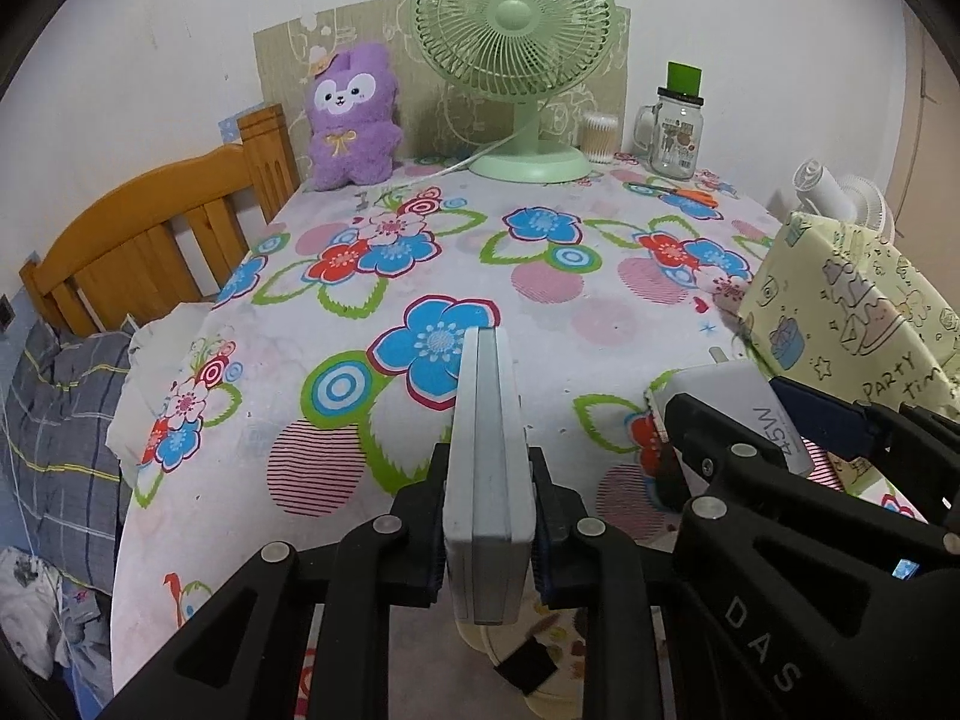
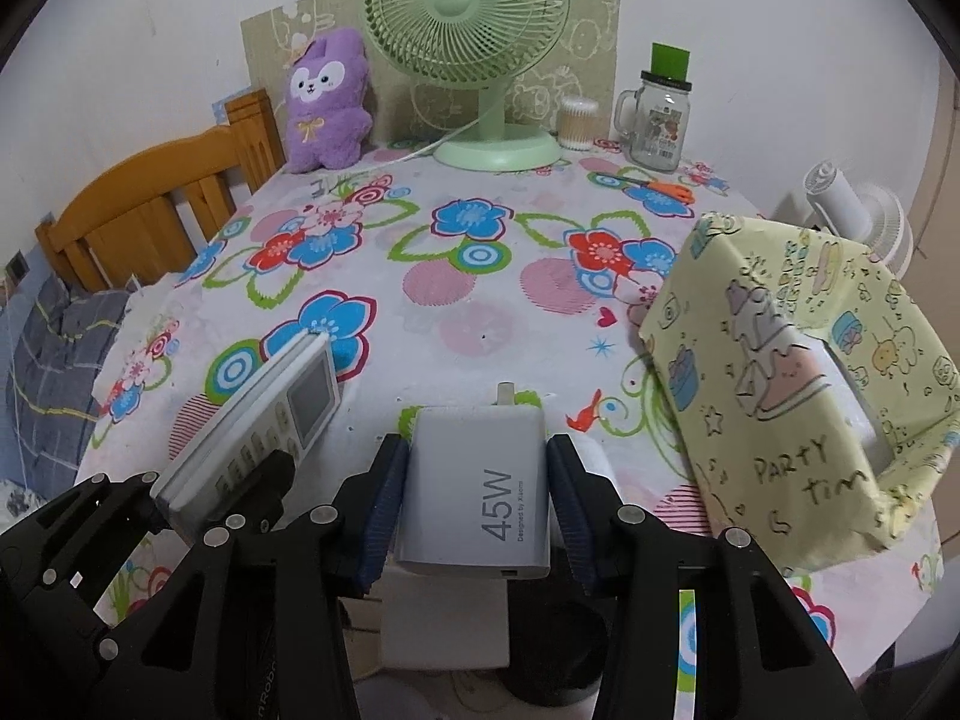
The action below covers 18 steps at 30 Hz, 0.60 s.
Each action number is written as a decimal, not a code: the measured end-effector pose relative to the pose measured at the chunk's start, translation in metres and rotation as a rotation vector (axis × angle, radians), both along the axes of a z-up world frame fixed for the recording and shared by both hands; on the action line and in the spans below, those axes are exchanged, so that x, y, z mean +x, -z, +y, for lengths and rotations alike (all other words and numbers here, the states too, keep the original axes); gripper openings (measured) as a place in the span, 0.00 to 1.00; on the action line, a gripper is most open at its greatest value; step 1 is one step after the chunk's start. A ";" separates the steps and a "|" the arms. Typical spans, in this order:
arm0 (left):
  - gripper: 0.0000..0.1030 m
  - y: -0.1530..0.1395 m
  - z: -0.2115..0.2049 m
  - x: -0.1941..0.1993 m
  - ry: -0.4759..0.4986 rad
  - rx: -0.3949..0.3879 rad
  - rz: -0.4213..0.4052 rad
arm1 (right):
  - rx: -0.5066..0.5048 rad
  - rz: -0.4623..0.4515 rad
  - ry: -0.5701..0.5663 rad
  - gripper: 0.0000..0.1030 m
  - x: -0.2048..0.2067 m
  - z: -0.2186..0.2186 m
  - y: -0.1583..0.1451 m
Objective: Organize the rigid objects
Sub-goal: 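Grasp the large white charger with the right tool while the left tool lifts the remote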
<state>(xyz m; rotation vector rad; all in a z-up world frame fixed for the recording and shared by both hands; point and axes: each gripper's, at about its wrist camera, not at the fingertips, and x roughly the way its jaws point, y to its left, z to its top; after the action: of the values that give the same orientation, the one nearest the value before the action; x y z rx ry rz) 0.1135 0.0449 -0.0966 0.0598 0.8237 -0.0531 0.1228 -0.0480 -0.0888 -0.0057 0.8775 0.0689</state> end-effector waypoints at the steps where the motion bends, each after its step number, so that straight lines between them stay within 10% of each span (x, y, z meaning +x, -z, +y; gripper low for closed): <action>1: 0.20 -0.001 -0.002 -0.001 0.000 0.000 -0.002 | -0.003 -0.003 0.000 0.49 -0.002 -0.001 -0.002; 18: 0.20 -0.036 -0.024 -0.029 0.008 0.009 -0.055 | 0.015 -0.061 -0.002 0.49 -0.030 -0.025 -0.038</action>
<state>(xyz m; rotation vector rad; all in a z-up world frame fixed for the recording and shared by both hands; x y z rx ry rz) 0.0841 0.0213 -0.0607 0.0722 0.7689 -0.0549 0.0931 -0.0727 -0.0509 0.0058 0.8158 0.0768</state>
